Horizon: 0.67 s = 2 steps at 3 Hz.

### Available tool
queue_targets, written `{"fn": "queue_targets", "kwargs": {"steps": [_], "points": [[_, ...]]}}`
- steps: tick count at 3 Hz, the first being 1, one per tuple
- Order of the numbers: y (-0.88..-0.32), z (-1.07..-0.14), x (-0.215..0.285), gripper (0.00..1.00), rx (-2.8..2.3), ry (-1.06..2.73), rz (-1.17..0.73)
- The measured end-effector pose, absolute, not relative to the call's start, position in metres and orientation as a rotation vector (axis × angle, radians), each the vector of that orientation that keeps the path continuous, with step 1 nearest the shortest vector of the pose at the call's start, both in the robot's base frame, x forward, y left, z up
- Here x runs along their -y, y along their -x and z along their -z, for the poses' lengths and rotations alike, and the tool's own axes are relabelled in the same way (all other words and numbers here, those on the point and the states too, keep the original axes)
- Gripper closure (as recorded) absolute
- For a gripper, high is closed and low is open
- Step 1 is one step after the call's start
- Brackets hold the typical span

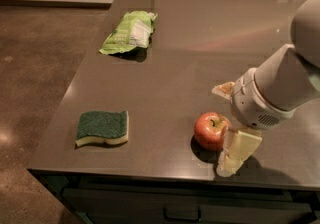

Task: Move apple near green rice chip bag

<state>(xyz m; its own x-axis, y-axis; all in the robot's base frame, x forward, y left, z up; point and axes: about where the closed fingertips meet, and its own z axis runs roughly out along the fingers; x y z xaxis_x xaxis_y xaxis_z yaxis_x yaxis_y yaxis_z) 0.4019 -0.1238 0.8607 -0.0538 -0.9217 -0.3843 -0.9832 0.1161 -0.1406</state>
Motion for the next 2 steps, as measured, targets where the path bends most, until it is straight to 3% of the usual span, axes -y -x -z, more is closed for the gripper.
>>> {"fn": "queue_targets", "kwargs": {"steps": [2], "points": [[-0.4073, -0.8551, 0.1317, 0.39, -2.022, 1.861, -0.191]]}}
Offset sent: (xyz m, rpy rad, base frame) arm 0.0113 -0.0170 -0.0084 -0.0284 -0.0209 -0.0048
